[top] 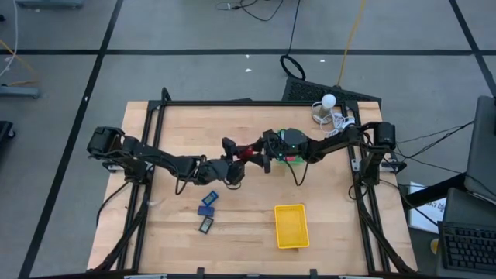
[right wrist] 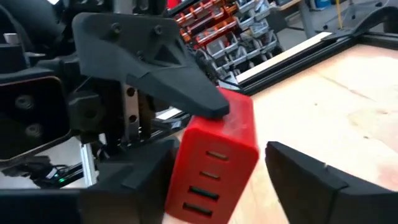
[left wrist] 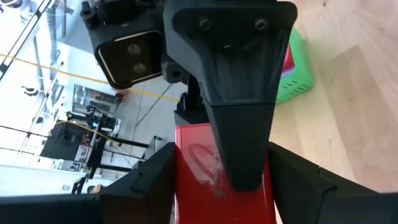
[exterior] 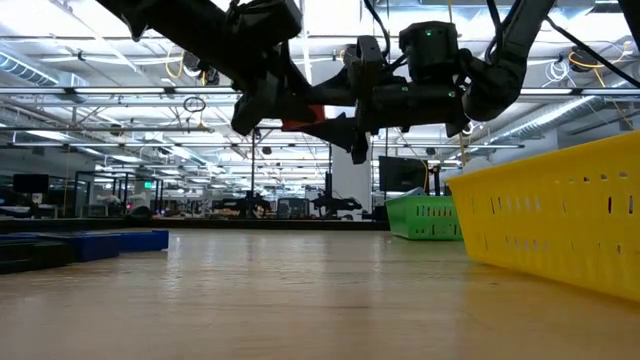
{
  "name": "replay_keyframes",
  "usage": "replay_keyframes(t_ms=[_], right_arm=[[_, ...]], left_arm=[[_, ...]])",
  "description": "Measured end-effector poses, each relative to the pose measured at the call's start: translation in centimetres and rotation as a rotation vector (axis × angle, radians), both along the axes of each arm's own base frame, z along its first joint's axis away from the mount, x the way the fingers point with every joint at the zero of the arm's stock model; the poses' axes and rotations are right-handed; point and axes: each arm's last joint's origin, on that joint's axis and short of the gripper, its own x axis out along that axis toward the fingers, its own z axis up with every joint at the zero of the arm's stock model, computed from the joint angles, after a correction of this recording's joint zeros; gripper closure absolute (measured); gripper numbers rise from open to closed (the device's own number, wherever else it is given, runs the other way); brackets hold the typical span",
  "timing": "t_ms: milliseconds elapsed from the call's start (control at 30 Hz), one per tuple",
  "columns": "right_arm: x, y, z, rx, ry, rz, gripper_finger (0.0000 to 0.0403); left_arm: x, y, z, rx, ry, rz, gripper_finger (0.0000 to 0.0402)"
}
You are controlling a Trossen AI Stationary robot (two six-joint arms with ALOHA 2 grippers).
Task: Pick & Place Office items
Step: Put the red charger adapter into the green bin
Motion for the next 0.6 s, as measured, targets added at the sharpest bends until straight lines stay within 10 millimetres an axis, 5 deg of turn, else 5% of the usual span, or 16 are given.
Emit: replay_keyframes(t_ms=[233,600], right_arm=[[0.0,0.1,-0.1,0.013,0.006,0.047,0.0278],[-0.2,-0.1,-0.2,-0.019,0.021,0.064,0.0281]], left_arm=[[0.0,0.1,-0.1,-0.023,-0.010,0.019,0.0191],[-0.4,-1.3,-0.4,-0.224,-0.111,0.068,0.0165]])
